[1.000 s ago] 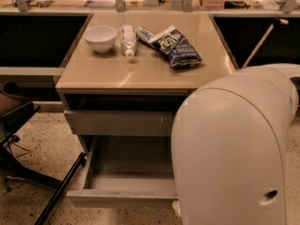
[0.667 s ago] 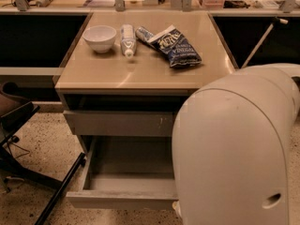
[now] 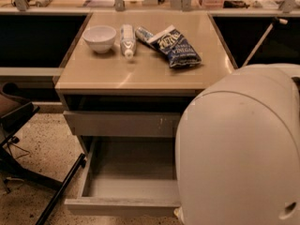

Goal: Open middle drawer

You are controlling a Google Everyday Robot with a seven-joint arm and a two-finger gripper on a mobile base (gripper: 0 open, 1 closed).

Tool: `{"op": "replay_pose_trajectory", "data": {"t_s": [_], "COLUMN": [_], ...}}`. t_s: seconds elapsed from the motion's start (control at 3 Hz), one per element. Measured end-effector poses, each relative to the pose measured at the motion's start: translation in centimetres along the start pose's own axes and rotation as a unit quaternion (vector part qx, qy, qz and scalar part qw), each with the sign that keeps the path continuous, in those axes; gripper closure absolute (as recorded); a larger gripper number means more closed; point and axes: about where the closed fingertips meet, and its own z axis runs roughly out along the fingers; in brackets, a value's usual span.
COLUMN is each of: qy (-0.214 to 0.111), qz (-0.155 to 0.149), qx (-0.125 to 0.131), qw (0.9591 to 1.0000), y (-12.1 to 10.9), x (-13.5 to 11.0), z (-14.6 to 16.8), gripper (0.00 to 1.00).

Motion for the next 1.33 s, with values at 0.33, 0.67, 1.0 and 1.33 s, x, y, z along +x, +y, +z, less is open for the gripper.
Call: {"op": "replay_pose_trajectory", "data": {"t_s": [0.33, 0.67, 1.0, 1.33], "qy": [0.0, 0.009, 0.009, 0.016], "qz": [0.0, 0.0, 0.002, 0.002], "qx": [0.0, 0.001, 0.002, 0.003], "qw": [1.0, 1.0, 1.0, 0.9999], "y": [0.0, 0.1, 0.0, 0.1], "x": [-0.1, 0.7, 0.8, 1.4], "z": [-0.1, -0.7, -0.9, -1.4], "gripper": [1.0, 1.0, 1.0, 1.0]}}
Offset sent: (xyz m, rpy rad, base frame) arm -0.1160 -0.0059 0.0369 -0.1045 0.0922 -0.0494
